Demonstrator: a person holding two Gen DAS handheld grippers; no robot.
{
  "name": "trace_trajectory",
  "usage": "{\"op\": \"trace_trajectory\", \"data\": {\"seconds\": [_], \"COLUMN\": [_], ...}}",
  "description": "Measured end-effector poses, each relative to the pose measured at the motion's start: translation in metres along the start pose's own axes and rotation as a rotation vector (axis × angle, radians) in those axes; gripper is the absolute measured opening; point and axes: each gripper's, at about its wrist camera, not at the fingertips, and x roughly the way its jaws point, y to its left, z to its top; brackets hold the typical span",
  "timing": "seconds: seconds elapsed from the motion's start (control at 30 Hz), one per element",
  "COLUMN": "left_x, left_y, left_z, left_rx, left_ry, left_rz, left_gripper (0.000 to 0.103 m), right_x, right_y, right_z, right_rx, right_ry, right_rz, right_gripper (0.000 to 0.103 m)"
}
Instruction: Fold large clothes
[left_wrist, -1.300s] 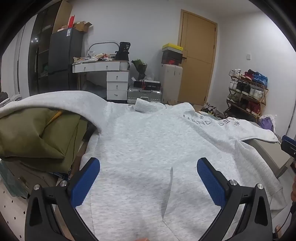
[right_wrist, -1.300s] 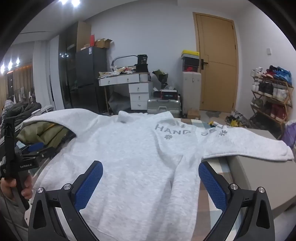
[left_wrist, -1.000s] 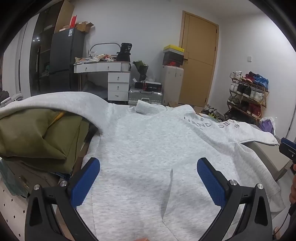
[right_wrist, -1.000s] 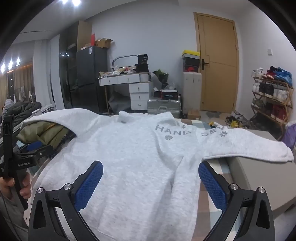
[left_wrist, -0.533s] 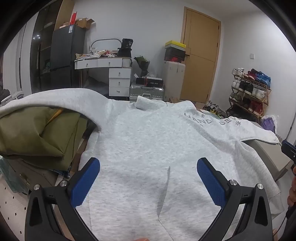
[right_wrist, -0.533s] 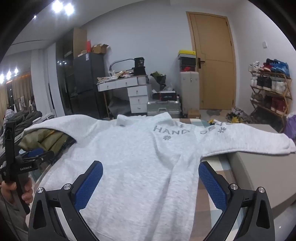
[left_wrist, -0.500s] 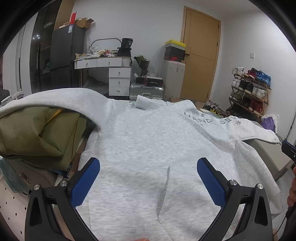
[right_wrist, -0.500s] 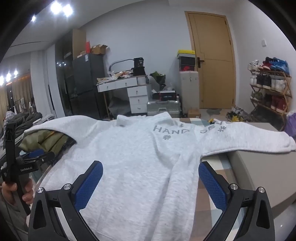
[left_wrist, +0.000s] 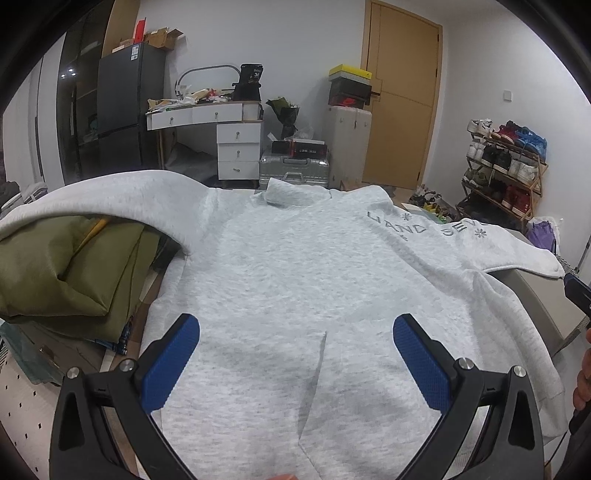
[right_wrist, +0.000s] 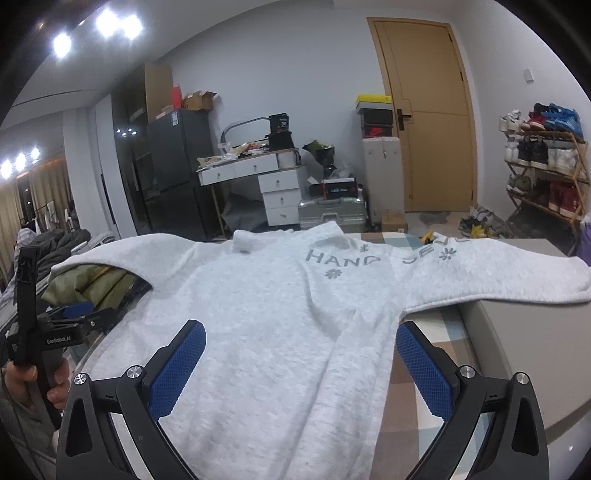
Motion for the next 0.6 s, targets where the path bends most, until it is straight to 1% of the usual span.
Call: {"op": "trace_trajectory", "data": {"seconds": [0.3, 0.6], "left_x": [0.006, 0.008], "left_y": [-0.006, 0.001], "left_z": [0.007, 0.012], "left_rx": [-0.012, -0.034], "left_ry": [0.018, 0.026], "left_rz": [0.006, 0.005], "left_gripper": [0.102, 0.102], "right_x": [0.012, 0.014], "right_y": [-0.005, -0.001], "right_z": [0.010, 0.017], "right_rx": [-0.002, -0.022], "right_ry": [0.019, 0.025], "right_rz": [0.031, 0.028], "right_gripper": [0.103, 0.103]}}
